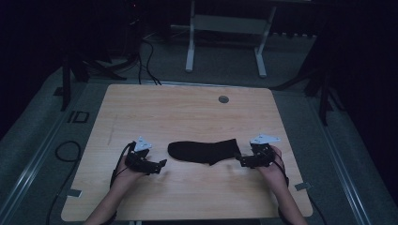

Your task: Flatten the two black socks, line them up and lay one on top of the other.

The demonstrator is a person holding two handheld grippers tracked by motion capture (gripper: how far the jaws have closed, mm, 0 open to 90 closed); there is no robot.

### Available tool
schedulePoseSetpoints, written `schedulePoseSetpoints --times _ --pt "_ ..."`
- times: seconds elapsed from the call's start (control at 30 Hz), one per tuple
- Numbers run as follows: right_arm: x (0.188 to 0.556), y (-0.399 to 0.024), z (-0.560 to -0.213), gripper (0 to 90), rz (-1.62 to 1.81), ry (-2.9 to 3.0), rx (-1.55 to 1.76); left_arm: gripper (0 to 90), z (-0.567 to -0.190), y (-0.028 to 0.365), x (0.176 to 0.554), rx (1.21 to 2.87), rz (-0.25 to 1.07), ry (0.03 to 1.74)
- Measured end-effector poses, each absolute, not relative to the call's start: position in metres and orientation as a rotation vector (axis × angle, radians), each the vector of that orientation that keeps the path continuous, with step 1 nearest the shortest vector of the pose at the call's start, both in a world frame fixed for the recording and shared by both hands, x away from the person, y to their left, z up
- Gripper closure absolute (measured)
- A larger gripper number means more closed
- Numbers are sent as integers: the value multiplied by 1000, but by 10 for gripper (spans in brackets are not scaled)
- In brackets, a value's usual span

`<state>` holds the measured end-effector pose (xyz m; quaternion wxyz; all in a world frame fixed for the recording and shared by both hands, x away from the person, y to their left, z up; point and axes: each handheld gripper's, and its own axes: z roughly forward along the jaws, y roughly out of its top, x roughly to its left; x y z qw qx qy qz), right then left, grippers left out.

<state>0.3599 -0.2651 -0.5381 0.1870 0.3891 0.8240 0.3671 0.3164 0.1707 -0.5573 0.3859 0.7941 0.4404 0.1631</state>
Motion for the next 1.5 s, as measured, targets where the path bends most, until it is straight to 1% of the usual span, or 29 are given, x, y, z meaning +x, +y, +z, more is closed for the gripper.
schedulePoseSetpoints --times 0.3,0.67,0.97,1.2,1.5 --pt "352 -293 -538 110 1024 2252 1142 43 -562 197 305 1991 428 1189" --pt "339 -329 -541 110 1020 2189 1211 43 -564 231 285 1938 483 1279" --pt "324 -355 -548 103 986 2121 1297 27 -565 247 272 1897 520 1314" --pt "309 -375 -549 104 982 2049 1314 25 -565 250 263 1883 562 1331" --pt "293 -389 -554 103 956 1981 1359 25 -568 257 252 1882 561 1376"
